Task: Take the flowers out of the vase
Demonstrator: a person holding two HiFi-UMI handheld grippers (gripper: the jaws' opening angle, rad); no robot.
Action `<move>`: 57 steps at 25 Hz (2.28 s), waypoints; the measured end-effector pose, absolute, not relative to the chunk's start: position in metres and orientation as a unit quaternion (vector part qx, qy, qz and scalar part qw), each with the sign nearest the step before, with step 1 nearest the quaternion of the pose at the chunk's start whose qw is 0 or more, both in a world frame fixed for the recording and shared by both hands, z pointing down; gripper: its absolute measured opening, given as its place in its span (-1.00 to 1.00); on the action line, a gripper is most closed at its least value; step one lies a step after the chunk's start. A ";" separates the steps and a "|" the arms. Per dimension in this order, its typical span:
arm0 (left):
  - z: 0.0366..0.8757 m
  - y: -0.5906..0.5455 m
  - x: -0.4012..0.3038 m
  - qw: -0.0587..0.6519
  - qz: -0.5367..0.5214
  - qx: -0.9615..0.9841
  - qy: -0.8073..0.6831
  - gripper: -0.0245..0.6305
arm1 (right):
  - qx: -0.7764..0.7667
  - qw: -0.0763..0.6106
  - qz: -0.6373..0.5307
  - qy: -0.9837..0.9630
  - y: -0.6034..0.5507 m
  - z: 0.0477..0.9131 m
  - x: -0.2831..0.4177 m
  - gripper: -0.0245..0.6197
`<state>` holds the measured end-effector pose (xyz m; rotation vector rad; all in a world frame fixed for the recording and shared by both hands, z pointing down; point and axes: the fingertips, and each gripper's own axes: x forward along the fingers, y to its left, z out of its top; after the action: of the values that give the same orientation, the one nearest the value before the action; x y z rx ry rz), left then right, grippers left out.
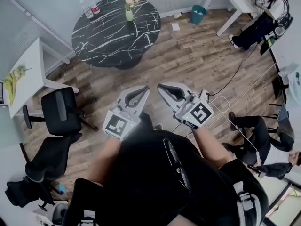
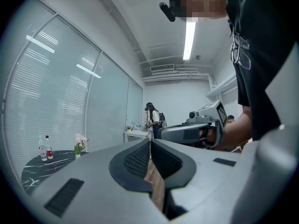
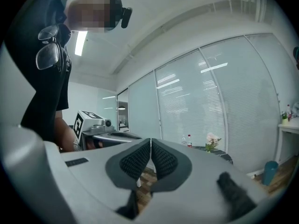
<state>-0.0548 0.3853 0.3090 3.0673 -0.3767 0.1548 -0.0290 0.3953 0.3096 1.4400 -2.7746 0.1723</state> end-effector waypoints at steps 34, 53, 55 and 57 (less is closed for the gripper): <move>0.324 0.148 -0.054 0.045 0.047 0.994 -0.087 -0.86 | 0.496 0.034 0.070 -0.865 0.169 0.326 -0.028 -0.86; 0.326 0.044 0.039 0.047 0.066 0.982 -0.168 -0.86 | 0.422 0.035 0.065 -0.903 0.060 0.334 0.070 -0.86; 0.329 0.035 0.049 0.050 0.075 0.980 -0.175 -0.86 | 0.414 0.032 0.065 -0.907 0.049 0.333 0.080 -0.86; 0.331 0.027 0.059 0.050 0.077 0.979 -0.183 -0.86 | 0.406 0.032 0.064 -0.911 0.039 0.333 0.091 -0.86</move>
<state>0.0592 0.0266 0.3307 2.9806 -0.5564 0.2346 0.0909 0.0386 0.3326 1.2490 -2.8049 0.1963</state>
